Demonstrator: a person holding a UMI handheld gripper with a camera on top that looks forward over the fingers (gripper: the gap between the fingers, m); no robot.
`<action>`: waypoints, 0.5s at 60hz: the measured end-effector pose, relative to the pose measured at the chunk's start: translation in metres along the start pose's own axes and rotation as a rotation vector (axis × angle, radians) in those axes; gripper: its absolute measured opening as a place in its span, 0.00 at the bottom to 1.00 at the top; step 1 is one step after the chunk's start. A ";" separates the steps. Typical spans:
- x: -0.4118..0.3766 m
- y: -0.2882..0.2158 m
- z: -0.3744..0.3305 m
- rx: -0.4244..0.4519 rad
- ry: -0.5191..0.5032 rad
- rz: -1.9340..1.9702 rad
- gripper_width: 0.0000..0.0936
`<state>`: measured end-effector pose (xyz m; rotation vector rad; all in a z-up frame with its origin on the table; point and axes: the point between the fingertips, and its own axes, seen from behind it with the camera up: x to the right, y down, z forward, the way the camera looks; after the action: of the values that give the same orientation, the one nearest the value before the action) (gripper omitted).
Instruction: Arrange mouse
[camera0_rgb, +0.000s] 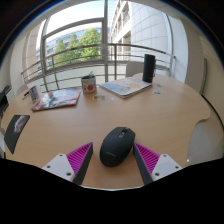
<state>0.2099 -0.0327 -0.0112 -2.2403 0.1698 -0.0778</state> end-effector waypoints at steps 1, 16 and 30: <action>0.000 -0.001 0.003 0.001 0.001 0.003 0.87; -0.013 -0.026 0.036 0.037 0.014 -0.022 0.57; -0.014 -0.026 0.034 0.017 0.052 -0.018 0.45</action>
<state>0.2025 0.0115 -0.0124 -2.2246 0.1768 -0.1468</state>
